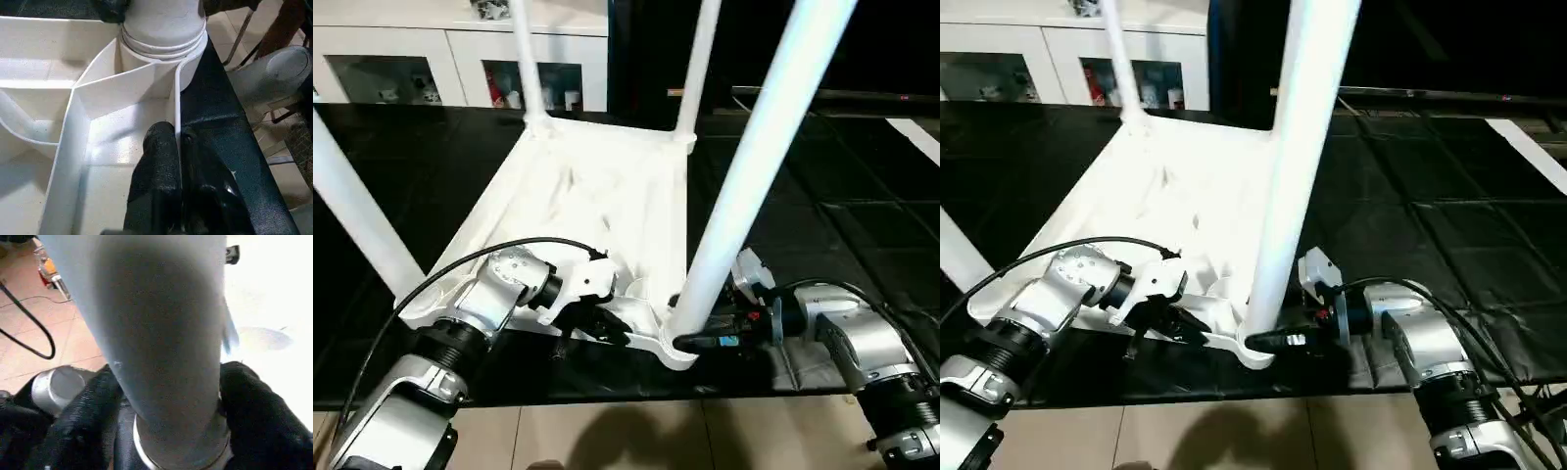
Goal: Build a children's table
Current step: Rotate leg to tighten
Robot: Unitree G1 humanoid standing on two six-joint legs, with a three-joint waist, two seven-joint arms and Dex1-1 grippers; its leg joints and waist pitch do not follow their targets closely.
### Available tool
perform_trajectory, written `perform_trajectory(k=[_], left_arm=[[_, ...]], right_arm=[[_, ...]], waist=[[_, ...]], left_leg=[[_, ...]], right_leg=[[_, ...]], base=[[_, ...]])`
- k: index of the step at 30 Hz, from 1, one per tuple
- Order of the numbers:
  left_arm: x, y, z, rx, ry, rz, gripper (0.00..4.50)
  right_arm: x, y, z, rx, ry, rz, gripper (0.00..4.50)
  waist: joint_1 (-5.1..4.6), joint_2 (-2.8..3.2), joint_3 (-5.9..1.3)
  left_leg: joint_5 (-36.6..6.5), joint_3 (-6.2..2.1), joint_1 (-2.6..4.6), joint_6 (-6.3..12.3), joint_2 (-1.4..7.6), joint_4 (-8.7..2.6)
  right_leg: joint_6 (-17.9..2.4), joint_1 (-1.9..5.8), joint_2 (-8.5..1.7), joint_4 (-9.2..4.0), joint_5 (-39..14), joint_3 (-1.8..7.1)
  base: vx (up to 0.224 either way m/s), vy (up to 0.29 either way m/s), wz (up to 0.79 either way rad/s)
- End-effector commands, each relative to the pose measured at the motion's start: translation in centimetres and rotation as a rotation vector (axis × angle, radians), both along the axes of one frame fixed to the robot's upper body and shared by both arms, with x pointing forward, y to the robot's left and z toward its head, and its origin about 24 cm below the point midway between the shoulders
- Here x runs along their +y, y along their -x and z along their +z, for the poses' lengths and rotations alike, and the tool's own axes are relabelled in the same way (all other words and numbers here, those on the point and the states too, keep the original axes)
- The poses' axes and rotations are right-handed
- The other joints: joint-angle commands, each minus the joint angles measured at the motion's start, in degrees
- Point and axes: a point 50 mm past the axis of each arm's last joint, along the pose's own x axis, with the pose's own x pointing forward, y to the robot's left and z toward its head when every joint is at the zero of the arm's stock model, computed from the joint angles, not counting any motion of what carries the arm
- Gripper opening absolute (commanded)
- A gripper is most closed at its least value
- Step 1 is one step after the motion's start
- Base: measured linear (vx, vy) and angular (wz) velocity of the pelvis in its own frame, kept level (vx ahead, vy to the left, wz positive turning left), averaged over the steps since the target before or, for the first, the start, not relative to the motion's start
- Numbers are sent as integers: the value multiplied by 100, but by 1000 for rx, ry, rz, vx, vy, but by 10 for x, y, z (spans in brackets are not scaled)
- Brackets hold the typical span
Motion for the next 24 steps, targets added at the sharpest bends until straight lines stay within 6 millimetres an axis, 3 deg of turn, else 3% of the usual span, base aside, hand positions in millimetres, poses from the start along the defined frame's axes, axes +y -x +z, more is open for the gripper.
perform_trajectory(k=[1,13,16,18,20,22,24], left_arm=[[-8,6,0,15,-21,-102,0],[-8,6,-4,62,-35,-55,0],[-15,1,-6,77,-16,48,0],[-23,-4,-5,100,25,124,0],[-32,-6,-4,116,60,178,0],[-38,-8,-3,118,80,219,0],[-49,-14,-2,107,106,306,0]], right_arm=[[-1,-2,4,-10,3,21,274],[12,5,3,27,-77,12,216],[22,1,-5,-8,-38,-105,215],[31,-6,-12,-39,-2,-235,214],[39,-11,-14,-33,-14,-322,208],[45,-15,-15,-24,-23,-380,205],[59,-22,-15,-10,-35,-487,201]], waist=[[-35,-46,-360],[-27,-31,-356],[-48,-31,-329],[-116,-26,-277],[-208,-37,-280],[-302,-30,-281],[-377,-36,-284]], left_leg=[[-909,21,15,315,154,-327],[-941,15,23,258,155,-339],[-1102,12,25,197,139,-360],[-1531,-12,59,9,112,-394],[-1617,-48,50,-65,97,-408],[-1664,-82,-7,-60,92,-425],[-1708,-73,12,-60,69,-401]], right_leg=[[-1122,311,-357,-392,-1177,252],[-1068,310,-357,-397,-1273,255],[-1010,302,-357,-441,-1541,250],[-731,263,-376,-549,-2607,231],[-569,274,-393,-595,-3009,218],[-456,311,-386,-614,-3105,194],[-456,265,-374,-635,-3123,191]], base=[[0,0,0],[0,0,0],[0,0,0],[0,0,0],[0,0,0],[0,0,0],[0,0,0]])
